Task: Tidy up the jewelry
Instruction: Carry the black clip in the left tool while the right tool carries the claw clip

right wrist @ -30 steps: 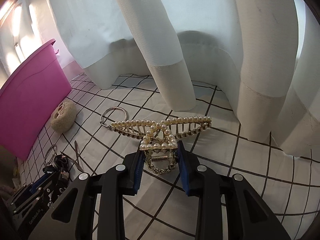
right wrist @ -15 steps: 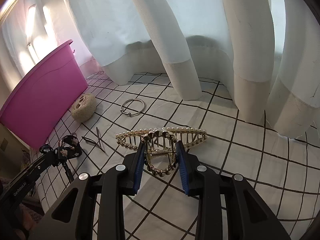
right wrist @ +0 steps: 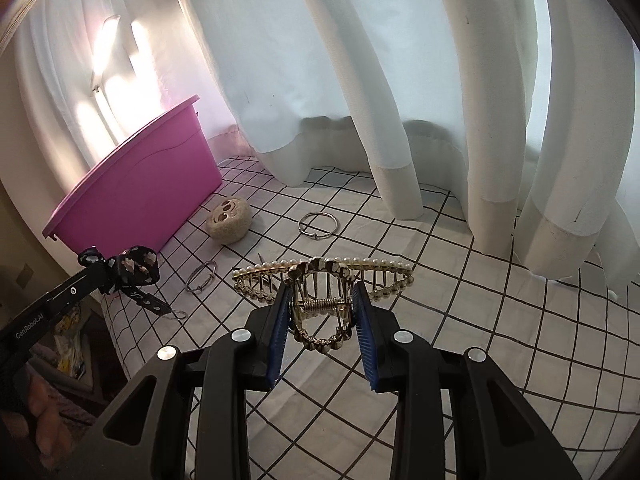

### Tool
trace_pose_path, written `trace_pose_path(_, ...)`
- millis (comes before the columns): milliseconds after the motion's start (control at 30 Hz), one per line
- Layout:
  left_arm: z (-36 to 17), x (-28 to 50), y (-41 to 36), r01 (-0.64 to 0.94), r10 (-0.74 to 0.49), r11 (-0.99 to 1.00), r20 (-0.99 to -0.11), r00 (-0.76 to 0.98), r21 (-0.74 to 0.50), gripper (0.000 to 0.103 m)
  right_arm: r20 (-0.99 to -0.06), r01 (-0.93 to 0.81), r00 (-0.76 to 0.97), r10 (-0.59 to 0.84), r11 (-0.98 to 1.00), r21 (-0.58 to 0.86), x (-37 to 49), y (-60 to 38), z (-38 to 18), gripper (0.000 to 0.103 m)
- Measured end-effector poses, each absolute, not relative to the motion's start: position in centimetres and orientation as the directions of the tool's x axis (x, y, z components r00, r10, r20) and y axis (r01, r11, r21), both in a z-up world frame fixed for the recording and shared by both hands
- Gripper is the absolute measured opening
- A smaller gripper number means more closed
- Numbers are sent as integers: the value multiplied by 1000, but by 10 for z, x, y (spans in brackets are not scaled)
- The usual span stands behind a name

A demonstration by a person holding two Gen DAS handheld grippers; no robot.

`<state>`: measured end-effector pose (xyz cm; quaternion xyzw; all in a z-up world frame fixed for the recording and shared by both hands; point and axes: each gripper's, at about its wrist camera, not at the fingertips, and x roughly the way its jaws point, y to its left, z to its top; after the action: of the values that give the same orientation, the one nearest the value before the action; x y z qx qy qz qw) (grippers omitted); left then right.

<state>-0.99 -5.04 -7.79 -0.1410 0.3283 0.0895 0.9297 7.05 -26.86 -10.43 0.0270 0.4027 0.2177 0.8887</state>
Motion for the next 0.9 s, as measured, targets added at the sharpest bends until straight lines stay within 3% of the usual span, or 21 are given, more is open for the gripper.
trace_pose_path(467, 20, -57, 12, -313, 175, 934, -539, 824, -175, 13, -612, -487, 607, 507, 846, 217, 44, -214, 1, 30)
trace_pose_path(900, 76, -30, 151, -300, 212, 943, -433, 876, -146, 14, -518, -598, 601, 608, 773, 214, 82, -59, 63, 30)
